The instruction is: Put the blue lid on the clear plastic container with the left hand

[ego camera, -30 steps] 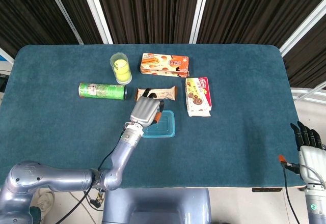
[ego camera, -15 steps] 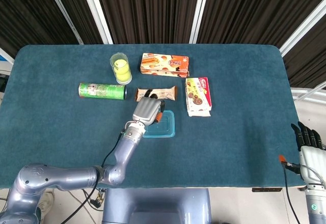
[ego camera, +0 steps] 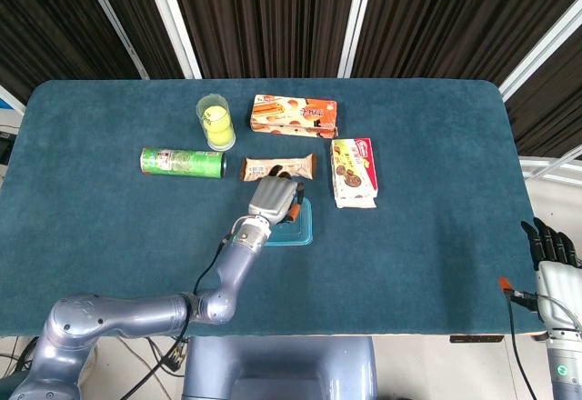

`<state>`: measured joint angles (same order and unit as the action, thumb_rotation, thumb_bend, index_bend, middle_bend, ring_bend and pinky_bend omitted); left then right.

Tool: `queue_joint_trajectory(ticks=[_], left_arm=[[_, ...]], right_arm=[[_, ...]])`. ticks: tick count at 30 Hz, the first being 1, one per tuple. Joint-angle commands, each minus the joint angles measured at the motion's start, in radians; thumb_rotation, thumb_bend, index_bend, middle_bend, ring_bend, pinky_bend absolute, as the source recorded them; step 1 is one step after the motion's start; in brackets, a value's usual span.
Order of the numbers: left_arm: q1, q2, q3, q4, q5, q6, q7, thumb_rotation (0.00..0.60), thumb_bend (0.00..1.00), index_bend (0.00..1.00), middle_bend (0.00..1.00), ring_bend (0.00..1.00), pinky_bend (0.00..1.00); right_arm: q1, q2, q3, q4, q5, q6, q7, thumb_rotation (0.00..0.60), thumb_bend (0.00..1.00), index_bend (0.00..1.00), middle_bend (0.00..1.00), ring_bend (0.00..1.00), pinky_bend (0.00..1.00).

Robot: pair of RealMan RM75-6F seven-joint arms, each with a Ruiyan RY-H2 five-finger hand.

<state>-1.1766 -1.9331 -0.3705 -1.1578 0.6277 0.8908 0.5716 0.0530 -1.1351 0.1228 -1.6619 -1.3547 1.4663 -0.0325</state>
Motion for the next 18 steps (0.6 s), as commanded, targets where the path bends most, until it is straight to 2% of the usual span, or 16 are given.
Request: queue_joint_trajectory(ticks=[1,11,18], left_arm=[[-0.009,-0.01,-0.004,0.016,-0.007,-0.01,0.002,0.6,0.55,0.68,0.64,0.24,0.11],[-0.018,-0.023,-0.016,0.027,-0.021,-0.035,-0.015,0.6,0.55,0.68,0.64,0.24,0.11],[-0.039,-0.038,-0.019,0.052,-0.066,-0.019,0.039,0.6,0.55,0.68,0.65,0.24,0.11]], right_arm=[[0.0,0.0,0.0,0.0,0.0,0.001,0.0,0.6,0.29,0.09,0.0,0.0,0.0],[-0.002,0.001,0.001,-0.002,0.006,-0.001,-0.002,0.6,0.29,0.09,0.0,0.0,0.0],[-0.002,0.001,0.004,-0.005,0.012,-0.001,-0.003,0.6,0.29,0.09,0.0,0.0,0.0]])
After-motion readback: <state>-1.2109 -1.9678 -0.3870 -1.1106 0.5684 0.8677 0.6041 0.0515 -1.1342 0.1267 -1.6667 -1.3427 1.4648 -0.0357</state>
